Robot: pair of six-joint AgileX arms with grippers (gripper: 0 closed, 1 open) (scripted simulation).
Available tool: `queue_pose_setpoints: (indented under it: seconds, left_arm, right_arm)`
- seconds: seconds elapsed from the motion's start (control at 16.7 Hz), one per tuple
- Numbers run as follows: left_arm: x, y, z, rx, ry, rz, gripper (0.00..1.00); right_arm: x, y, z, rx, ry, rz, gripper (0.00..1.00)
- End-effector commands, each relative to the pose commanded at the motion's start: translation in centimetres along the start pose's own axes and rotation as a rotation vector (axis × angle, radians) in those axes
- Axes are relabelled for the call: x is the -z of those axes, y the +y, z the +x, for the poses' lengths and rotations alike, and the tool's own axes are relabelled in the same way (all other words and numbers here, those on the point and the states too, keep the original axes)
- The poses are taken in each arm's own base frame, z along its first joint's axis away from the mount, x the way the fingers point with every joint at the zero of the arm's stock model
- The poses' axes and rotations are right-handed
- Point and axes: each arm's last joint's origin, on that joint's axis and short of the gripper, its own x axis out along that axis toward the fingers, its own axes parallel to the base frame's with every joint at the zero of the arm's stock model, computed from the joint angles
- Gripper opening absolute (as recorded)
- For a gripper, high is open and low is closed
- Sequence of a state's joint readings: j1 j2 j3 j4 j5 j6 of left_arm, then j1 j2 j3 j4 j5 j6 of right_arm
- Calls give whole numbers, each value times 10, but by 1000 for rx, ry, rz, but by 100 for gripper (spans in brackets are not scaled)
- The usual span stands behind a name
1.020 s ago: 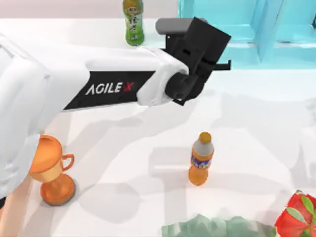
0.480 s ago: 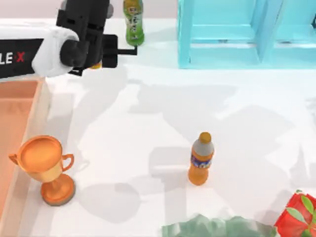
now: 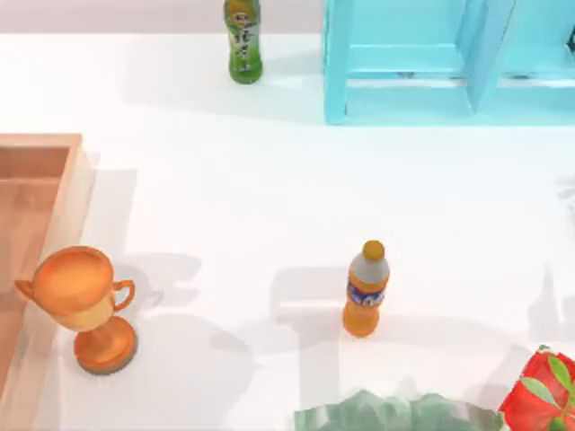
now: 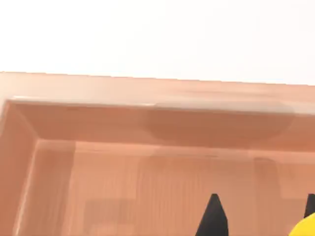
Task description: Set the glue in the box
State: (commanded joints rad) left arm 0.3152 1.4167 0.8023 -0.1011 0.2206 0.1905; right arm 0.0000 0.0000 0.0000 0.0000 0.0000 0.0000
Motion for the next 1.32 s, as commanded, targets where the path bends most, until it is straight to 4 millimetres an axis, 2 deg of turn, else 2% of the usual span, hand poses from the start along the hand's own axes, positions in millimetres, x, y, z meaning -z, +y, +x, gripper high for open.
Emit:
queue_pose_setpoints:
  seconds: [0.12, 0.24, 0.42, 0.54, 0.9, 1.32]
  left_arm:
    - [28, 15, -28, 20, -39, 15, 0]
    - [53, 19, -49, 40, -78, 37, 0]
    - [81, 19, -65, 54, -119, 57, 0]
    - [88, 19, -68, 55, -128, 57, 0]
    - [88, 17, -64, 65, -122, 63, 0]
    - [89, 24, -24, 37, -140, 57, 0]
  right_arm:
    - [0, 0, 0, 0, 0, 0, 100]
    - [0, 0, 0, 0, 0, 0, 100]
    - [0, 0, 0, 0, 0, 0, 100]
    - [0, 0, 0, 0, 0, 0, 100]
    - [0, 0, 0, 0, 0, 0, 100]
    - [0, 0, 0, 0, 0, 0, 100]
